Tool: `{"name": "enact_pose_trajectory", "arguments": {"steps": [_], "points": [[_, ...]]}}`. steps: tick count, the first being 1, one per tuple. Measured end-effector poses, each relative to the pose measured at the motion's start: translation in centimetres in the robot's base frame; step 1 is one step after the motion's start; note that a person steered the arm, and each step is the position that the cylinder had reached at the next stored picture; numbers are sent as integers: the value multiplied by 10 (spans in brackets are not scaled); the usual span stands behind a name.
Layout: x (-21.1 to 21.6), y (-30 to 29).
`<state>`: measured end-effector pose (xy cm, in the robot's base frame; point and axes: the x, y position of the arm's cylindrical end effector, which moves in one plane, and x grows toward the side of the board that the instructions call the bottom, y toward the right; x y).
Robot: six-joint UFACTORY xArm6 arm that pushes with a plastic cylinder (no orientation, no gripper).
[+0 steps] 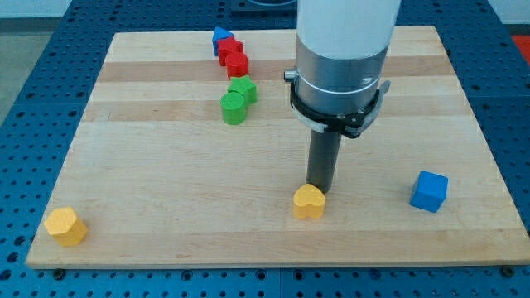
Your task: Push the yellow heart towards the bottom center
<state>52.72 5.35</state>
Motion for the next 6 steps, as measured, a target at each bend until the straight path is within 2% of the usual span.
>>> {"name": "enact_pose_trajectory", "arguments": {"steps": [2, 6], "points": [[9, 45], [31, -4]]}}
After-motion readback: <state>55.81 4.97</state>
